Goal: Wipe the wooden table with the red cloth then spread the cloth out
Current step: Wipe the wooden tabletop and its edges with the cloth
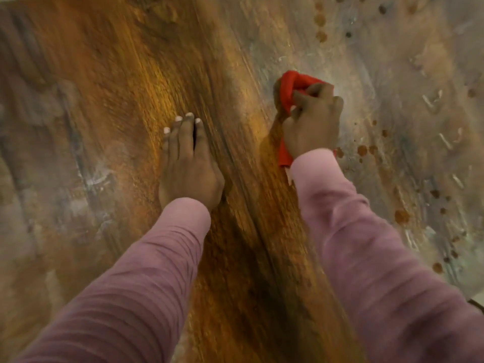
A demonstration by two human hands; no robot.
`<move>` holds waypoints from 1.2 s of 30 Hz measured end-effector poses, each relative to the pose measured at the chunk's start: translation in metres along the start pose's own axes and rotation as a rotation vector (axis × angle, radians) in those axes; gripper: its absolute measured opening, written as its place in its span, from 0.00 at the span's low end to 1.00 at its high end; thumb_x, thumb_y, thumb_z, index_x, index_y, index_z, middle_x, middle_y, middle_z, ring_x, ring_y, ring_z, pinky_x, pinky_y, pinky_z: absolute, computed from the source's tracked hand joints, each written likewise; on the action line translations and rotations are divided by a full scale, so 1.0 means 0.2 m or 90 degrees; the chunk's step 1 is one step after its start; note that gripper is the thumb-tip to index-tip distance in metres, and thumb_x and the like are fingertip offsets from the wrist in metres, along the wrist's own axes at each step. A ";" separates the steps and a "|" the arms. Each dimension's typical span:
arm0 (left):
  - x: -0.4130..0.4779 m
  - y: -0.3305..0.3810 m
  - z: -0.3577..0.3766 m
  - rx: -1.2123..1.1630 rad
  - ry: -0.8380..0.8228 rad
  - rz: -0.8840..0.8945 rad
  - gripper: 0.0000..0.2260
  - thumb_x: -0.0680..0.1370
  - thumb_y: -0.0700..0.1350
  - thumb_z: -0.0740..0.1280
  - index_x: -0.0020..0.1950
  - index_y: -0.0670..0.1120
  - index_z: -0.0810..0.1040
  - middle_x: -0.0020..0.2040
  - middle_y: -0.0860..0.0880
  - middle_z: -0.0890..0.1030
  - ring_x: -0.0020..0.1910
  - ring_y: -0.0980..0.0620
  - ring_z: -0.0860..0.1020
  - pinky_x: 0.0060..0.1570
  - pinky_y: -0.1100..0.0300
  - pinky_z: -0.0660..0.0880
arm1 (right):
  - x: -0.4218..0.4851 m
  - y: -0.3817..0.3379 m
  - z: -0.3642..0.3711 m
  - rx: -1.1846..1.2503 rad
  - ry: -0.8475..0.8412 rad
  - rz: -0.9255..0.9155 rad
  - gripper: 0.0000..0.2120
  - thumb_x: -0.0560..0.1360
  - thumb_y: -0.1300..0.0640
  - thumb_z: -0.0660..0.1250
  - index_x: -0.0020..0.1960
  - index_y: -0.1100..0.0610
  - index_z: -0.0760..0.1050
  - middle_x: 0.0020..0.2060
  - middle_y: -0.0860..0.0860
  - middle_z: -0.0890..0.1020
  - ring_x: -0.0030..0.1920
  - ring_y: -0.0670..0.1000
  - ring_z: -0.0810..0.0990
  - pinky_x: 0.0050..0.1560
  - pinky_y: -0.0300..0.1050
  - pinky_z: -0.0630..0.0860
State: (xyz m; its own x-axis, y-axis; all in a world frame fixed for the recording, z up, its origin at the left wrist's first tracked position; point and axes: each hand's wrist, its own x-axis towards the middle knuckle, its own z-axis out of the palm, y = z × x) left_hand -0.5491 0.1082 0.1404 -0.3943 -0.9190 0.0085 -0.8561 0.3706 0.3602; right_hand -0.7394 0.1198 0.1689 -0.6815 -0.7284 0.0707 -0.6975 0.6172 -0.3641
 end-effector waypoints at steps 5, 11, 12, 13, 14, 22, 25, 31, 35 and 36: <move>0.00 0.01 0.00 -0.001 -0.001 -0.007 0.28 0.76 0.45 0.45 0.74 0.36 0.61 0.75 0.38 0.61 0.75 0.40 0.56 0.75 0.51 0.44 | -0.13 -0.17 0.05 0.056 -0.012 -0.027 0.15 0.70 0.62 0.61 0.53 0.55 0.82 0.58 0.53 0.75 0.58 0.59 0.69 0.58 0.51 0.71; 0.01 -0.01 -0.03 -0.043 0.002 0.000 0.23 0.78 0.40 0.54 0.73 0.35 0.64 0.73 0.37 0.64 0.74 0.39 0.59 0.75 0.48 0.47 | -0.23 -0.23 0.05 0.030 -0.098 -0.254 0.14 0.72 0.61 0.63 0.55 0.55 0.82 0.59 0.54 0.77 0.56 0.60 0.72 0.55 0.52 0.72; 0.01 -0.02 -0.04 -0.066 0.015 -0.005 0.22 0.78 0.40 0.55 0.72 0.35 0.66 0.72 0.37 0.66 0.73 0.38 0.61 0.75 0.46 0.50 | -0.18 -0.20 0.05 0.017 -0.087 -0.224 0.15 0.72 0.61 0.63 0.56 0.55 0.81 0.60 0.53 0.76 0.58 0.60 0.71 0.57 0.52 0.72; 0.03 -0.03 -0.05 -0.091 0.026 -0.020 0.22 0.78 0.40 0.54 0.71 0.35 0.67 0.71 0.37 0.67 0.72 0.37 0.63 0.74 0.44 0.53 | -0.14 -0.18 0.05 0.018 -0.073 -0.180 0.15 0.72 0.61 0.63 0.57 0.54 0.81 0.60 0.53 0.75 0.61 0.60 0.69 0.59 0.52 0.71; 0.06 -0.03 -0.06 -0.110 0.038 -0.037 0.21 0.78 0.40 0.54 0.71 0.35 0.67 0.70 0.37 0.68 0.71 0.37 0.64 0.74 0.43 0.55 | -0.11 -0.17 0.05 0.033 -0.060 -0.135 0.15 0.73 0.61 0.63 0.57 0.54 0.81 0.60 0.53 0.74 0.62 0.60 0.68 0.62 0.51 0.70; 0.50 -0.12 -0.06 -0.031 0.070 -0.056 0.22 0.80 0.39 0.54 0.74 0.37 0.62 0.72 0.39 0.65 0.73 0.38 0.59 0.75 0.48 0.50 | -0.15 -0.22 0.11 0.085 -0.008 -0.151 0.15 0.70 0.61 0.60 0.53 0.54 0.81 0.56 0.53 0.77 0.56 0.61 0.71 0.56 0.54 0.72; 0.49 -0.12 -0.04 -0.009 0.078 -0.047 0.23 0.79 0.39 0.55 0.74 0.36 0.62 0.72 0.38 0.65 0.74 0.38 0.57 0.75 0.49 0.48 | -0.17 -0.26 0.13 0.071 -0.043 -0.292 0.17 0.69 0.60 0.59 0.52 0.56 0.82 0.55 0.54 0.79 0.51 0.61 0.74 0.51 0.52 0.74; 0.49 -0.12 -0.04 -0.003 0.063 -0.050 0.23 0.78 0.40 0.53 0.73 0.35 0.62 0.72 0.38 0.64 0.74 0.38 0.57 0.75 0.47 0.49 | 0.23 -0.14 0.09 -0.001 0.043 0.030 0.16 0.72 0.60 0.60 0.55 0.54 0.81 0.60 0.54 0.73 0.59 0.60 0.68 0.59 0.53 0.70; 0.49 -0.10 -0.04 -0.001 0.073 -0.073 0.23 0.78 0.39 0.54 0.74 0.36 0.62 0.72 0.38 0.64 0.74 0.38 0.58 0.75 0.48 0.48 | 0.17 -0.33 0.17 0.083 0.055 0.066 0.14 0.70 0.60 0.62 0.52 0.53 0.82 0.58 0.52 0.74 0.59 0.58 0.69 0.58 0.54 0.71; 0.50 -0.10 -0.04 -0.003 0.073 -0.076 0.23 0.78 0.39 0.54 0.74 0.36 0.62 0.72 0.39 0.64 0.74 0.39 0.57 0.75 0.49 0.48 | 0.12 -0.37 0.18 0.092 0.027 -0.021 0.14 0.69 0.60 0.62 0.51 0.53 0.82 0.56 0.52 0.75 0.58 0.59 0.70 0.58 0.53 0.72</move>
State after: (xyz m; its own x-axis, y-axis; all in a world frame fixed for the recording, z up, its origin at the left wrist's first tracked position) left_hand -0.5682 0.0083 0.1415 -0.2492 -0.9658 0.0717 -0.8930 0.2578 0.3688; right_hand -0.6957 0.0458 0.1635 -0.6694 -0.7326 0.1231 -0.6826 0.5413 -0.4910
